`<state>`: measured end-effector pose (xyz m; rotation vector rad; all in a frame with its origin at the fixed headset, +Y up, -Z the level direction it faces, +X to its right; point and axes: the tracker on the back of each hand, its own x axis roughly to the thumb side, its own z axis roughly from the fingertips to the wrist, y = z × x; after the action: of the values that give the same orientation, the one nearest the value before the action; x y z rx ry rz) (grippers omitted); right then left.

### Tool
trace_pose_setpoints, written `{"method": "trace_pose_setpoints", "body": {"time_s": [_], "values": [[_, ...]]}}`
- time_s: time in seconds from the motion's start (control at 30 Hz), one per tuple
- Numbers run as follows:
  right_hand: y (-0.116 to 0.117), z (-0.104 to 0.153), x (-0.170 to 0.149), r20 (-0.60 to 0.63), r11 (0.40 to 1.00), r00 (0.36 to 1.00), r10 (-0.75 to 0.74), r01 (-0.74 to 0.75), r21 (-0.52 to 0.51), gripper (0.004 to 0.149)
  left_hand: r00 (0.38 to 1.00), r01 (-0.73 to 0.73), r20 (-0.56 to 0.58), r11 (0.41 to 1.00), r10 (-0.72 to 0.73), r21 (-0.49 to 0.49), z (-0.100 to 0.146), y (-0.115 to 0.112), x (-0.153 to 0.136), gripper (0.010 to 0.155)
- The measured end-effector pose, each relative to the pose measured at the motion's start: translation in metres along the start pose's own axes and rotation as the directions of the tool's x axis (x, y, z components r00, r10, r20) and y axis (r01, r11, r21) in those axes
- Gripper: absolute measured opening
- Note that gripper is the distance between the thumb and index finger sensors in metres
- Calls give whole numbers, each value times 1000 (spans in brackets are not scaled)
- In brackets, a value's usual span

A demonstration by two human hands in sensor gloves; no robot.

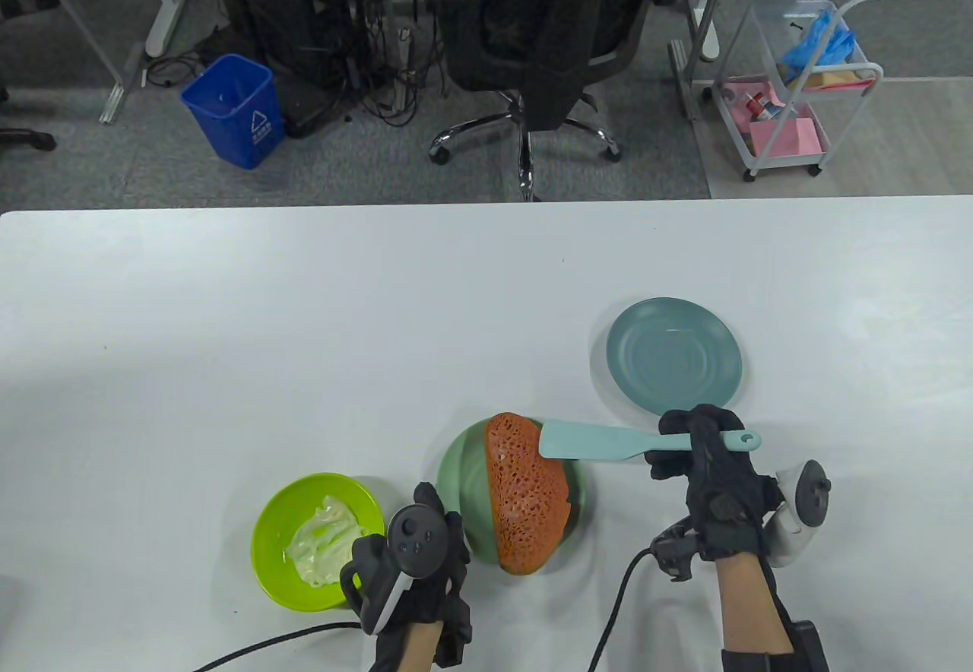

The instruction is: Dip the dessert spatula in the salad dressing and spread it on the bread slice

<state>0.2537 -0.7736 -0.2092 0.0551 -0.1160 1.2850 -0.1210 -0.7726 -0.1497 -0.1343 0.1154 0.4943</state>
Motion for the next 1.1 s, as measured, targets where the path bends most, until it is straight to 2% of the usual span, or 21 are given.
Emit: {"method": "trace_pose_setpoints", "body": {"time_s": [0.13, 0.27, 0.43, 0.67, 1.1], "values": [[13, 0, 1, 38, 999, 999, 17, -18, 30, 38, 1000, 0, 0, 1000, 0, 0, 0, 0, 0, 60], [27, 0, -1, 24, 991, 998, 61, -64, 119, 38, 1000, 0, 0, 1000, 0, 0, 0, 0, 0, 60], [36, 2, -4, 28, 985, 993, 116, -118, 129, 38, 1000, 0, 0, 1000, 0, 0, 0, 0, 0, 60], [31, 1, -4, -2, 980, 989, 149, -148, 133, 38, 1000, 0, 0, 1000, 0, 0, 0, 0, 0, 60], [3, 2, 0, -35, 996, 995, 91, -90, 14, 36, 1000, -3, 0, 1000, 3, -2, 0, 0, 0, 60]]}}
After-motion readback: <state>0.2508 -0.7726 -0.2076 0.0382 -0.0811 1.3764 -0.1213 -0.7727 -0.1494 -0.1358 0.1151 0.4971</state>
